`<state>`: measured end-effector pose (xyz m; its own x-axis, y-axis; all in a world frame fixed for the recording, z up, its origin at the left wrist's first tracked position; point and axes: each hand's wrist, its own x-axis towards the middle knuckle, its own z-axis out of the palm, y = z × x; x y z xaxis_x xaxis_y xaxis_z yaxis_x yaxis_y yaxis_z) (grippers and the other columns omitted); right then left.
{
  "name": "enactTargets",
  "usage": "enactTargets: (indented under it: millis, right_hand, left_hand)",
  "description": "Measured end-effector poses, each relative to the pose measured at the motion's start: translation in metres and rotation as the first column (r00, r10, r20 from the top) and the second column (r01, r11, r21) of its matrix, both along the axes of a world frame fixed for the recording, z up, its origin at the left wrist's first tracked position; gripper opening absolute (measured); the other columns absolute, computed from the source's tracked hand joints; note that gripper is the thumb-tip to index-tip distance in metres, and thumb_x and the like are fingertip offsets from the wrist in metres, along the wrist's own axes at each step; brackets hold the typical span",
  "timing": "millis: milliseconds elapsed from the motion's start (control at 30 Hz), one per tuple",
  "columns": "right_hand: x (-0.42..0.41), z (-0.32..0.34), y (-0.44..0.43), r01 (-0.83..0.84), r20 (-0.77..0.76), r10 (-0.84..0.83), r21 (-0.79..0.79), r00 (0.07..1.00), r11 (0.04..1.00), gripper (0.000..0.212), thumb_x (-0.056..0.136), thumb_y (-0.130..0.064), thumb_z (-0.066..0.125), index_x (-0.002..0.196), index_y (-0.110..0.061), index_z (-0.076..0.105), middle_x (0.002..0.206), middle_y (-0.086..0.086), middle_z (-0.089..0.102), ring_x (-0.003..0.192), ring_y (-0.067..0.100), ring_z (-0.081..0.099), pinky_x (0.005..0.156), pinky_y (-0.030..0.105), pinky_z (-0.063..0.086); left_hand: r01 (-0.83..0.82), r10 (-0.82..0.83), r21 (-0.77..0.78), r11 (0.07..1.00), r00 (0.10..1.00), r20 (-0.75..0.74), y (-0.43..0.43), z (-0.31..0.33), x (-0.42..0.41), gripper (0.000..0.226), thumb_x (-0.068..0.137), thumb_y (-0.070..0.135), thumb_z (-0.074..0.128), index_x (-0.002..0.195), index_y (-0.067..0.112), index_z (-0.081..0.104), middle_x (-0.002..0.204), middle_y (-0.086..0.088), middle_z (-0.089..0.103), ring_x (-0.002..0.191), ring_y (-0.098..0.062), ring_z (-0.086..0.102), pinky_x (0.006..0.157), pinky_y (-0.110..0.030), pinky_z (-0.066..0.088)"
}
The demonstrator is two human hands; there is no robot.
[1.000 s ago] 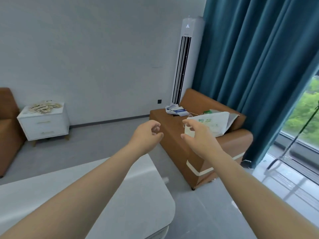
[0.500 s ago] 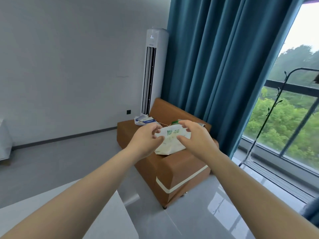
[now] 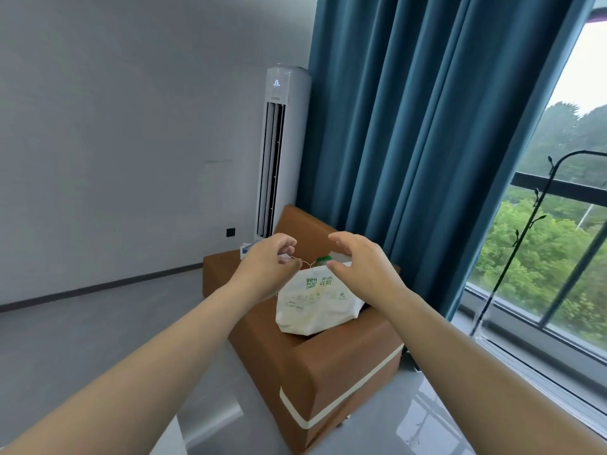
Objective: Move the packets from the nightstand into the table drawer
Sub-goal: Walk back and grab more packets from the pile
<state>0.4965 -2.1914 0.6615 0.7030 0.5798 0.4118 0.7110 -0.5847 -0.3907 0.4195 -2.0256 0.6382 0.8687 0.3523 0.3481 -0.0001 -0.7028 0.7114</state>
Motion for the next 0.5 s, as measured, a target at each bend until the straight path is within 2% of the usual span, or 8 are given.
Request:
enactTargets:
  millis: [133,267,400,500]
  right_hand:
    - [0.053,-0.005,0.026,-0.044,-0.006,0.044,-0.007,0.999,0.999,0.05,0.091,-0.023,0.06,0.139,-0.024,0.045,0.141,-0.004,0.048,0.129,0.014,0.045,0.106,0.031,0.039]
    - [0.109,-0.006,0.052,-0.107,0.015,0.107,0.012,0.994,0.994,0.05,0.092,-0.024,0.059,0.139,-0.024,0.044,0.14,-0.003,0.049,0.127,0.015,0.047,0.101,0.028,0.04]
    - [0.168,0.0,0.076,-0.169,0.017,0.169,0.019,0.986,0.985,0.05,0.092,-0.025,0.058,0.14,-0.026,0.043,0.137,-0.003,0.052,0.119,0.014,0.052,0.092,0.021,0.04]
    - [0.211,0.009,0.096,-0.221,0.052,0.221,0.0,0.974,0.975,0.05,0.092,-0.028,0.058,0.14,-0.026,0.043,0.14,-0.004,0.049,0.124,0.013,0.049,0.098,0.024,0.04]
  left_hand:
    - [-0.056,0.056,0.012,0.998,0.998,-0.003,0.024,-0.002,0.044,0.041,0.087,0.029,0.059,0.127,0.022,0.054,0.123,0.008,0.059,0.089,-0.003,0.055,0.07,-0.015,0.039]
    - [-0.129,0.128,0.036,0.991,0.992,0.013,0.043,-0.004,0.088,0.038,0.089,0.025,0.058,0.126,0.019,0.054,0.124,0.004,0.059,0.097,-0.009,0.054,0.084,-0.023,0.041]
    - [-0.204,0.204,0.029,0.978,0.979,0.001,0.064,0.004,0.134,0.038,0.09,0.023,0.059,0.127,0.018,0.053,0.124,0.004,0.058,0.097,-0.011,0.054,0.085,-0.023,0.042]
    - [-0.259,0.26,-0.033,0.965,0.965,0.031,0.078,0.01,0.162,0.04,0.09,0.021,0.06,0.129,0.017,0.052,0.123,0.002,0.059,0.101,-0.013,0.057,0.087,-0.028,0.047]
